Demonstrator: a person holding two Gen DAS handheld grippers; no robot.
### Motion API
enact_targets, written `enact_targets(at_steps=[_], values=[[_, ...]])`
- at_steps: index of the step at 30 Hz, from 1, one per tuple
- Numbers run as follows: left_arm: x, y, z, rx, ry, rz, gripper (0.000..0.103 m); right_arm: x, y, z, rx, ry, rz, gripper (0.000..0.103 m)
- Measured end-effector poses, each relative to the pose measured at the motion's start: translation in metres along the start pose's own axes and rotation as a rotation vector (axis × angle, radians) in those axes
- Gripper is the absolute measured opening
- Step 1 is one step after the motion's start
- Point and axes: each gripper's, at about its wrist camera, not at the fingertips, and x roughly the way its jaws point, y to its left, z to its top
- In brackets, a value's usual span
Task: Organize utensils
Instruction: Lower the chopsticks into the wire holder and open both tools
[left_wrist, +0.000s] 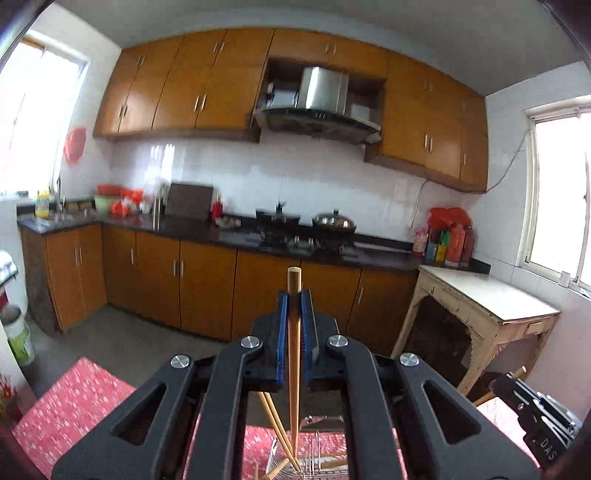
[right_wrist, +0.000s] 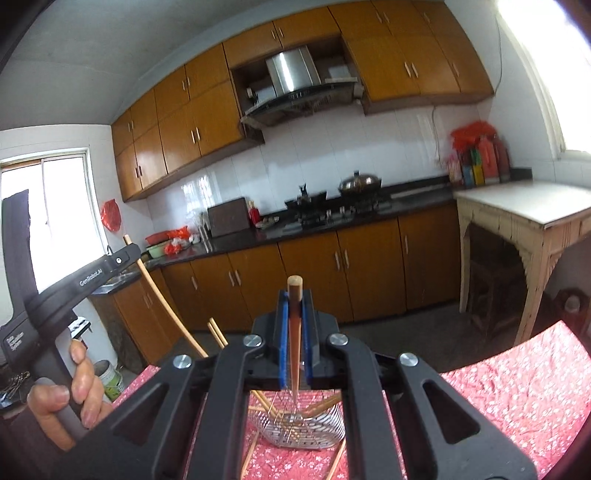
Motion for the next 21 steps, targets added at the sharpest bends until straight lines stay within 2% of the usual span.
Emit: enact_targets(at_steps=[8,16,21], values=[[0.029,0.011,-0.015,-0.006,0.135,-0.021,0.007,0.032,-0.003,-0.008,0.015,0.087,0.010,0.008],[0.048,0.013,-0.033,0.027,0.193,0.016,0.007,0.065,-0.013,-0.023,0.051,0.177,0.010,0.008],[0.055,0.011,-0.038,0.039,0.211,0.027,0.007,0.074,-0.020,-0.026,0.064,0.199,0.004,0.008]])
